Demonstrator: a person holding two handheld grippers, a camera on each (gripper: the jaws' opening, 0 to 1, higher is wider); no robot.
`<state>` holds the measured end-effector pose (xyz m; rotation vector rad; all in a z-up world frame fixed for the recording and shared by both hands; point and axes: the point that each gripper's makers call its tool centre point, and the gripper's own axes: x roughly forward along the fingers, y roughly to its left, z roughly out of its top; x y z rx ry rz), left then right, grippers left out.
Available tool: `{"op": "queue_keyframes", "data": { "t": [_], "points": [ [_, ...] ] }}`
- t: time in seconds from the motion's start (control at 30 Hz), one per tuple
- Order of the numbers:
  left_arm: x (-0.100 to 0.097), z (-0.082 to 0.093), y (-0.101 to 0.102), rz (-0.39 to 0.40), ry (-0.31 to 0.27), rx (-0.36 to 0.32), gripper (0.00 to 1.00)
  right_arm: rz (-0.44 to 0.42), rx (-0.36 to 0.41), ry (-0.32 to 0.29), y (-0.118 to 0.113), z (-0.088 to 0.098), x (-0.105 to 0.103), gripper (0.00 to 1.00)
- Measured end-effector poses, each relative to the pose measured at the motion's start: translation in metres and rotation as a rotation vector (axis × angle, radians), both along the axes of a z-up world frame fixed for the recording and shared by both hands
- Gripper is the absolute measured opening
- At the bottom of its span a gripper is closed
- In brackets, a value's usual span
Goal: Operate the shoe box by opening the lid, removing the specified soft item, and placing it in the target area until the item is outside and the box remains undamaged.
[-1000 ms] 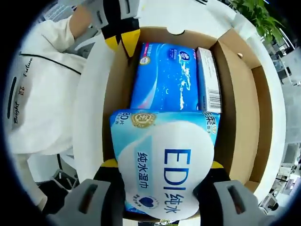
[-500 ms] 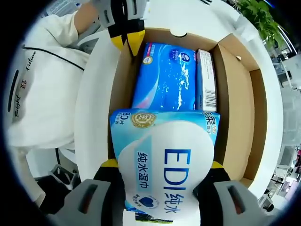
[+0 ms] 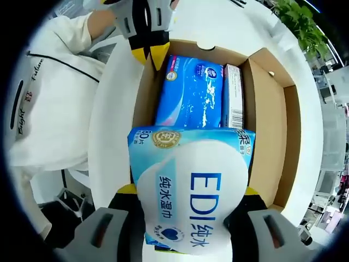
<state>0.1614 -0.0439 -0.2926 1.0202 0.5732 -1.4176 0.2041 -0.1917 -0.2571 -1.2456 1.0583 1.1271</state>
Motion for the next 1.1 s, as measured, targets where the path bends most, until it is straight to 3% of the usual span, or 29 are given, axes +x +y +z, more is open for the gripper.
{"op": "queue_keyframes", "data": {
  "t": [0.17,0.2,0.63,0.67,0.7,0.93,1.1],
  "points": [
    [0.000,0.000,0.000,-0.002,-0.003,-0.002,0.03,-0.019,-0.044,0.041,-0.008,0.000,-0.007,0.61],
    [0.000,0.000,0.000,-0.001,-0.004,-0.007,0.03,-0.015,-0.050,0.021,-0.008,0.000,-0.007,0.61],
    [0.000,-0.001,0.000,-0.002,-0.003,-0.005,0.03,-0.007,-0.042,0.036,-0.015,0.018,-0.006,0.61],
    [0.000,-0.001,0.000,-0.001,-0.002,-0.005,0.03,-0.005,-0.048,0.053,-0.016,0.018,-0.008,0.61],
    [0.000,-0.001,0.000,-0.001,-0.003,-0.004,0.03,-0.054,-0.047,0.064,-0.017,0.019,-0.010,0.61],
    [0.000,-0.001,0.000,-0.001,-0.002,-0.006,0.03,-0.034,-0.057,0.042,-0.019,0.019,-0.009,0.61],
    [-0.001,0.000,0.000,0.000,-0.006,-0.014,0.03,-0.030,-0.046,0.070,-0.019,0.017,-0.015,0.60]
  ]
}}
